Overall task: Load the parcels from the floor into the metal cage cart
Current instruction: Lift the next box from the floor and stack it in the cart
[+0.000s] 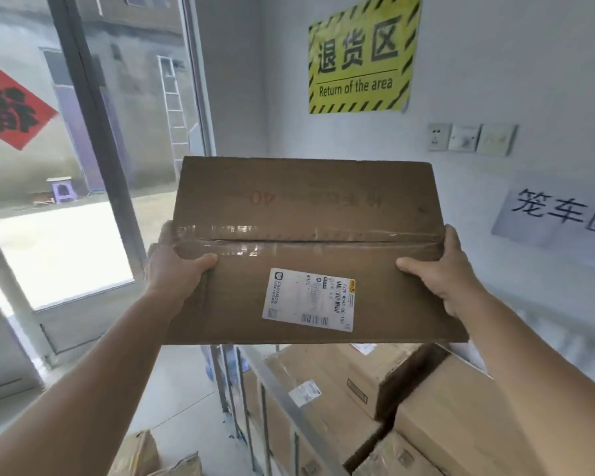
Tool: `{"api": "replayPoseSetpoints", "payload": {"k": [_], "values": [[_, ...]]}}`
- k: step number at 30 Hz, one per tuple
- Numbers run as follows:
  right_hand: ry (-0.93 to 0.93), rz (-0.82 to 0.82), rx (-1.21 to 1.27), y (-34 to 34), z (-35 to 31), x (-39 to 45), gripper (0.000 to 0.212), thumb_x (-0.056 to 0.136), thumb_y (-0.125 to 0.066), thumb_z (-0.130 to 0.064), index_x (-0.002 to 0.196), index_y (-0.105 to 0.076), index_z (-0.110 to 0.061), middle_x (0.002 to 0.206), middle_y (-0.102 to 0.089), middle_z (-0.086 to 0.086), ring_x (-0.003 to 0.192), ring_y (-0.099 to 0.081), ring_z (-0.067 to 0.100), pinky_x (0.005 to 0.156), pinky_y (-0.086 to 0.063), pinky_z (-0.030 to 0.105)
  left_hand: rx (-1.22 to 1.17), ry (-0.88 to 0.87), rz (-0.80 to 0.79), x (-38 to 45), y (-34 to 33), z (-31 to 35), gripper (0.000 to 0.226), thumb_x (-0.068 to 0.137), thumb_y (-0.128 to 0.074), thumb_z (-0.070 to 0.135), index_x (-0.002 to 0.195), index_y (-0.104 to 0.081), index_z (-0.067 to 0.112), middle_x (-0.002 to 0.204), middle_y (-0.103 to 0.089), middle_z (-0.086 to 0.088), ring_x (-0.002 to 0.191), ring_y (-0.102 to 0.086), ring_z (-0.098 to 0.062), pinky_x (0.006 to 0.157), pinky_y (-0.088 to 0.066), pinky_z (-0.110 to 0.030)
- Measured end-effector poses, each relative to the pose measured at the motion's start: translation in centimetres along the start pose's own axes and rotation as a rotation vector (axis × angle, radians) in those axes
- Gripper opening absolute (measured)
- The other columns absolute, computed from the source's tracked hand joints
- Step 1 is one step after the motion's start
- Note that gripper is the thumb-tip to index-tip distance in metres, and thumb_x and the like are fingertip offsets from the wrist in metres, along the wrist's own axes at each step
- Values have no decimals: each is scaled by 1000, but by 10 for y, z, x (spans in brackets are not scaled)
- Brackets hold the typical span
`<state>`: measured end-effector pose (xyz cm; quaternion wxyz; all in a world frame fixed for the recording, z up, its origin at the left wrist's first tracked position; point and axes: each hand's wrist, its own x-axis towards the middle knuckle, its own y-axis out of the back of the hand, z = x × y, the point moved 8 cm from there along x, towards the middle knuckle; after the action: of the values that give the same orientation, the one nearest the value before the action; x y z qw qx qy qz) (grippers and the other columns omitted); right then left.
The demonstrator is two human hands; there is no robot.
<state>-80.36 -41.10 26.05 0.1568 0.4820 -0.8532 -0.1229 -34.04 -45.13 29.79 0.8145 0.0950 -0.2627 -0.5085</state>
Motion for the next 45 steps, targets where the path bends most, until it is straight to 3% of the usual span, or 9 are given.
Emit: {"api": "replayPoseSetpoints", "payload": {"k": [5,9,11,17,22,28,37,45], "values": [[-120,125,-23,76,61,22,126,37,-75,-63,145,-10,-51,147,-42,1,132,-43,35,104,-41,56,-41,-36,-147,-4,-110,34,76,64,-83,30,129,-44,33,118,-61,-3,105,-61,-27,95,-49,-48],[-215,228,-47,126,111,24,119,64,-83,-43,152,-2,-45,156,-31,1,140,-32,33,110,-36,51,-33,-61,-283,-10,-192,48,72,54,-78,40,117,-46,33,112,-63,-7,101,-62,-30,92,-49,-48],[-266,271,-58,146,136,21,113,73,-81,-35,153,-1,-42,157,-26,0,142,-28,32,111,-34,47,-17,-76,-362,-17,-234,51,72,60,-81,36,122,-45,32,119,-60,-8,106,-59,-31,95,-47,-47],[-462,388,-63,182,206,2,117,69,-84,-37,152,-2,-45,156,-29,-1,139,-34,31,110,-36,49,-10,-126,-582,-33,-349,55,74,71,-81,26,132,-41,30,126,-56,-11,108,-57,-34,95,-47,-49],[-581,500,-73,199,245,-19,115,75,-84,-31,155,-2,-38,160,-22,-1,143,-29,29,112,-32,47,29,-141,-757,-48,-434,52,82,75,-79,28,142,-32,28,133,-50,-12,112,-55,-34,94,-49,-47],[-705,605,-54,212,291,-49,105,74,-85,-26,152,-14,-36,151,-38,0,134,-41,26,106,-37,43,50,-114,-945,-78,-518,38,98,71,-83,31,150,-23,28,144,-44,-9,124,-48,-31,102,-44,-52],[-867,602,-83,237,374,-47,107,75,-83,-29,154,-11,-35,152,-37,1,135,-38,30,108,-37,48,160,-110,-1099,-134,-615,23,94,78,-77,22,152,-19,22,146,-39,-10,128,-43,-32,97,-42,-42],[-1021,537,-88,251,478,-30,110,65,-84,-45,147,-11,-49,150,-39,0,133,-39,34,104,-40,55,283,-41,-1187,-180,-705,-11,102,75,-79,21,153,-14,25,149,-37,-10,131,-41,-32,106,-38,-47]]}}
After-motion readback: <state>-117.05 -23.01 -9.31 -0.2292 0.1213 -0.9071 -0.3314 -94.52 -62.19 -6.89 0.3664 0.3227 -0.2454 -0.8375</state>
